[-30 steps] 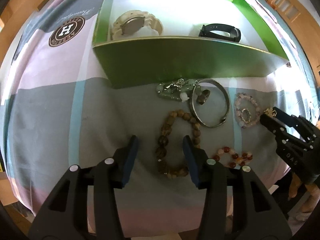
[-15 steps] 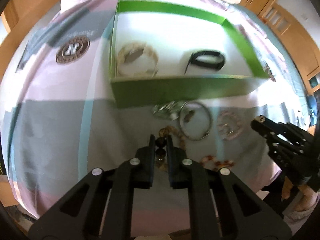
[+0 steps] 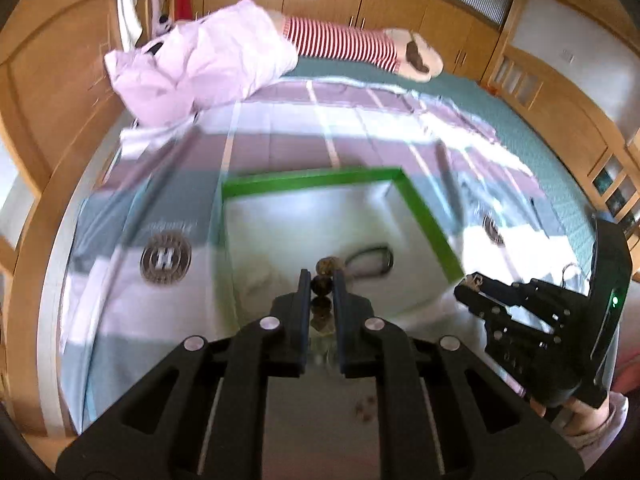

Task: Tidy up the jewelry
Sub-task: 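Drop the brown bead bracelet in the box while the right tool places a gold charm, then withdraw both tools from the box and reach toward the remaining jewelry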

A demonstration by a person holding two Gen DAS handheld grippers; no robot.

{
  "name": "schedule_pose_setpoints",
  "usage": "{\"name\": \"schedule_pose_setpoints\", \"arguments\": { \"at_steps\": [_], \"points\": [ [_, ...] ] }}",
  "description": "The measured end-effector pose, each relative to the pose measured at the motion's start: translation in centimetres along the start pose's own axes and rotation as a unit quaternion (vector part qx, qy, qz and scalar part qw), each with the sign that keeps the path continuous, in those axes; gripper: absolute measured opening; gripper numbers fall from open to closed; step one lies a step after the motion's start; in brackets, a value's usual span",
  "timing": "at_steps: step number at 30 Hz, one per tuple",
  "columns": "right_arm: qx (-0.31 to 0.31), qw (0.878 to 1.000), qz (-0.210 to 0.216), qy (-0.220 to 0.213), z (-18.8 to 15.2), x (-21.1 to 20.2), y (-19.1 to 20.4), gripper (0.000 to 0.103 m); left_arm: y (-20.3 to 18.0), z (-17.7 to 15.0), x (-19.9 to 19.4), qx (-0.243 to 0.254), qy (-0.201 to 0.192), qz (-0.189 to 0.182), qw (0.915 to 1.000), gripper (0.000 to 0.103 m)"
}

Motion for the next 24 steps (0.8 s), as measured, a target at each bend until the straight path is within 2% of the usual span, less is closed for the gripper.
{"name": "schedule_pose_setpoints", "arguments": {
  "at_steps": [4,8,12,13,15,16,17,18,19,24],
  "points": [
    [-0.006,1.0,-0.006,0.001,1.8,2.5,-0.2,0.022,1.0,0.5,3.7,-0.021,0.01,-0.005,0.9997,0.011],
    [-0.016,0.999,-0.028,0.037,0.6,6.2,-0.7,0.022,1.5,-1.4,7.9,-0.04,0.043,-0.007,0.9983,0.011],
    [-0.008,0.997,-0.042,0.066,-1.1,8.9,-1.5,0.022,1.6,-2.6,10.8,-0.033,0.072,0.004,0.9969,0.011],
    [-0.008,0.996,-0.046,0.071,-1.4,9.3,-1.5,0.023,1.6,-2.6,11.1,-0.031,0.072,0.006,0.9969,0.011],
    [-0.01,0.996,-0.052,0.075,-1.6,9.6,-1.6,0.04,1.6,-2.7,11.5,-0.031,0.068,0.007,0.9972,0.012],
    [-0.004,0.996,-0.051,0.069,-1.7,9.4,-1.7,0.052,1.6,-2.7,11.4,-0.03,0.065,0.009,0.9974,0.02],
    [0.0,0.997,-0.049,0.064,-1.5,9.1,-1.6,0.056,1.6,-2.7,11.3,-0.028,0.065,0.009,0.9975,0.028],
    [0.005,0.997,-0.045,0.057,-1.4,8.5,-1.6,0.056,1.6,-2.7,11.0,-0.026,0.062,0.01,0.9977,0.043],
    [0.009,0.998,-0.042,0.052,-1.3,7.8,-1.5,0.056,1.6,-2.6,10.5,-0.023,0.054,0.011,0.9982,0.047],
    [0.036,0.998,-0.024,0.037,-2.0,4.1,-1.7,0.06,2.3,-3.4,7.4,-0.031,0.056,0.004,0.9979,0.048]
  ]
}}
Point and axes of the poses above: each gripper's, at about its wrist camera, not at the fingertips, and x roughly the way its jaws point, y to its left, z to its top, the point moved 3 cm from there along x, roughly the way its jaws point, and after that the axes turned 14 degrees about -y, right-handed, at the moved point
